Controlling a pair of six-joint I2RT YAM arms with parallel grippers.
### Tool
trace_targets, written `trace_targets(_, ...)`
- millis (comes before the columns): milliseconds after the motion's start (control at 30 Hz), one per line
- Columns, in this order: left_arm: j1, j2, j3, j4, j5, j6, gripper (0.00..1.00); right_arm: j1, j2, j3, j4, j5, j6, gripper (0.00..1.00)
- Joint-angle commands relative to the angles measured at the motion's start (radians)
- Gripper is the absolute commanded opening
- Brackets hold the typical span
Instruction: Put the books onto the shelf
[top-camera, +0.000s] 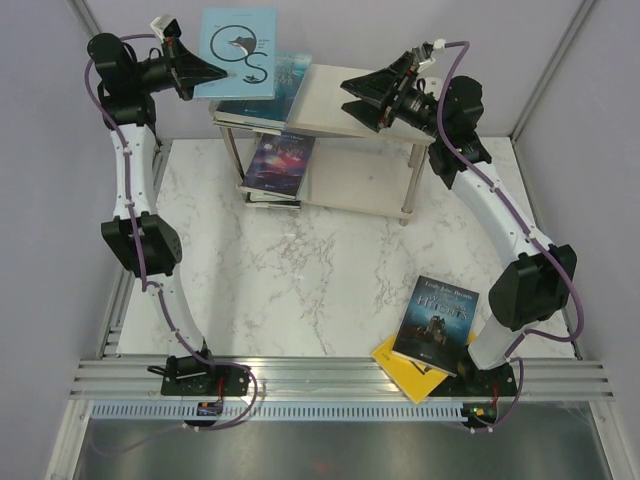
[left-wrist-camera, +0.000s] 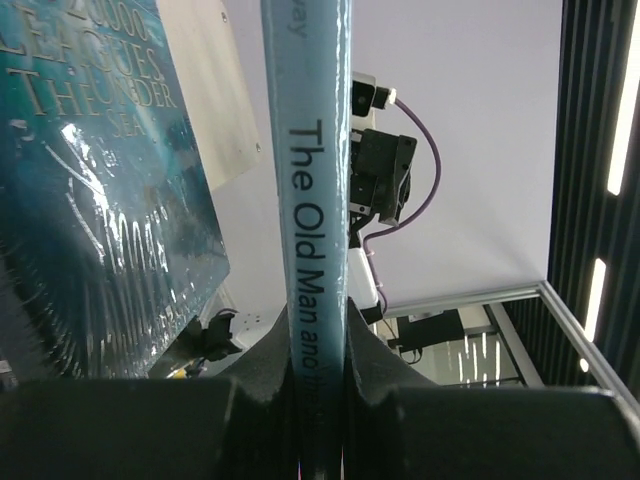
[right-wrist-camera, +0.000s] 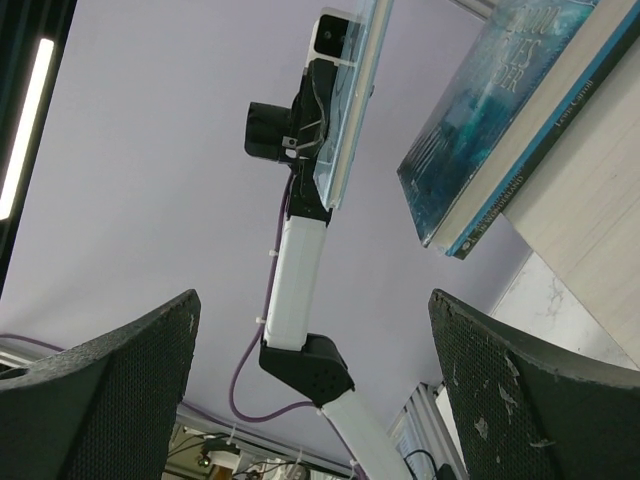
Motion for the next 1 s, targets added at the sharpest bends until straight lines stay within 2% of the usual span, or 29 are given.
trace_targets(0,-0.009,-0.006,0.048,0.115,0.093,-0.095,0.02,0.0,-0.008,-0.027,0.064,-0.038,0.009,0.98)
trace_targets(133,-0.012,0.009,0.048,0.116,0.087,-0.097,0.03,0.0,-0.002,-0.062,0.097,-0.043,0.033,0.98)
trace_targets(200,-0.011,0.023,0.046,0.116,0.088,-0.106,0.09,0.0,-0.001,-0.068,0.108,-0.046,0.038,0.98)
trace_targets(233,-0.012,0.027,0.046,0.116,0.082,-0.109,0.16,0.0,0.002,-0.07,0.108,-0.046,0.036,0.98)
trace_targets(500,-0.014,0.063,0.039,0.107,0.03,-0.106,0.18,-0.005,-0.001,-0.087,0.11,-0.052,0.038,0.98)
trace_targets(533,-0.017,0.069,0.039,0.103,0.021,-0.103,0.22,-0.006,-0.004,-0.091,0.113,-0.052,0.038,0.98)
trace_targets(567,-0.018,0.072,0.039,0.095,0.014,-0.091,0.4,-0.008,-0.007,-0.099,0.114,-0.052,0.038,0.98)
trace_targets(600,-0.02,0.07,0.039,0.081,0.013,-0.08,0.98,-0.009,-0.005,-0.102,0.116,-0.054,0.039,0.98)
trace_targets(700,-0.023,0.05,0.039,-0.028,-0.022,0.05,1.0,-0.014,-0.013,-0.114,0.12,-0.057,0.039,0.98)
trace_targets(967,-0.023,0.02,0.014,-0.253,-0.062,0.261,1.0,-0.019,-0.013,-0.134,0.136,-0.06,0.05,0.98)
